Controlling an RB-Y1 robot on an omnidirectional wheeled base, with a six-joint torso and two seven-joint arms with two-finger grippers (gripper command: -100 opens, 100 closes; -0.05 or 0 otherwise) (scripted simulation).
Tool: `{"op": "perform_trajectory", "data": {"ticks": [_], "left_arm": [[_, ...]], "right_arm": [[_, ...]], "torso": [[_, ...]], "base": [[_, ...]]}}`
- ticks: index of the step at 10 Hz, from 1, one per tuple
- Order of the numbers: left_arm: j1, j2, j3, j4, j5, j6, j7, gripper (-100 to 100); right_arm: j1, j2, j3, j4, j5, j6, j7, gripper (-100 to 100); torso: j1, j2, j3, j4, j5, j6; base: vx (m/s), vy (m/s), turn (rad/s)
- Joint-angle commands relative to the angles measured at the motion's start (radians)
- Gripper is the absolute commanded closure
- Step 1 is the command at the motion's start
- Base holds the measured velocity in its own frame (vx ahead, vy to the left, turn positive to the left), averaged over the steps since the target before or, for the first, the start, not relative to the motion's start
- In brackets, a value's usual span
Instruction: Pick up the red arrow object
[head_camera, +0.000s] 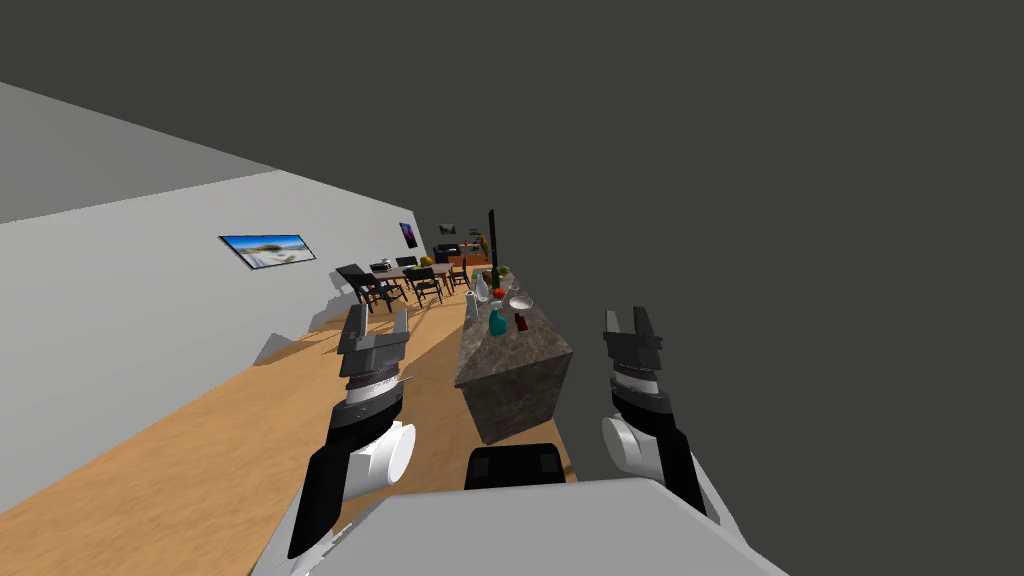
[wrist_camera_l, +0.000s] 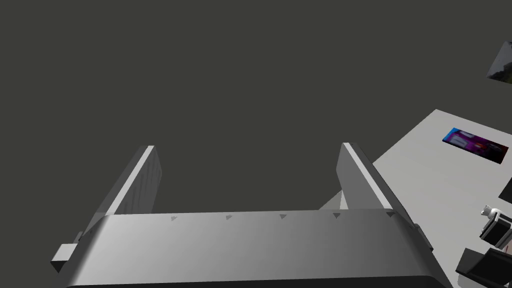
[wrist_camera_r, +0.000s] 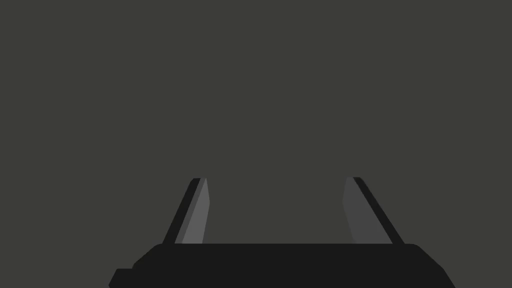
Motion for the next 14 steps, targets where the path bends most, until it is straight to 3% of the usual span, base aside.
{"op": "perform_trajectory", "data": {"ticks": [1, 7, 8, 14], "left_arm": [[0.000, 0.000, 0.000, 0.000, 0.000, 0.000, 0.000, 0], [0.000, 0.000, 0.000, 0.000, 0.000, 0.000, 0.000, 0], [0.000, 0.000, 0.000, 0.000, 0.000, 0.000, 0.000, 0], [0.000, 0.000, 0.000, 0.000, 0.000, 0.000, 0.000, 0]], "right_arm": [[0.004, -0.036, -0.004, 0.008, 0.009, 0.000, -0.005, -100], [0.051, -0.218, -0.044, 0.100, 0.102, 0.004, -0.053, -100], [0.051, -0.230, -0.044, 0.100, 0.102, 0.004, -0.053, -100], [0.116, -0.409, -0.107, 0.238, 0.241, -0.001, -0.121, -100]], "torso": [[0.000, 0.000, 0.000, 0.000, 0.000, 0.000], [0.007, 0.000, 0.000, 0.000, 0.001, 0.000], [0.008, 0.001, 0.001, 0.000, 0.002, 0.000], [0.007, 0.000, 0.000, 0.000, 0.002, 0.000]], "base": [[0.003, 0.020, 0.015], [-0.002, 0.082, 0.035], [-0.007, 0.088, 0.011], [-0.004, 0.129, 0.059]]}}
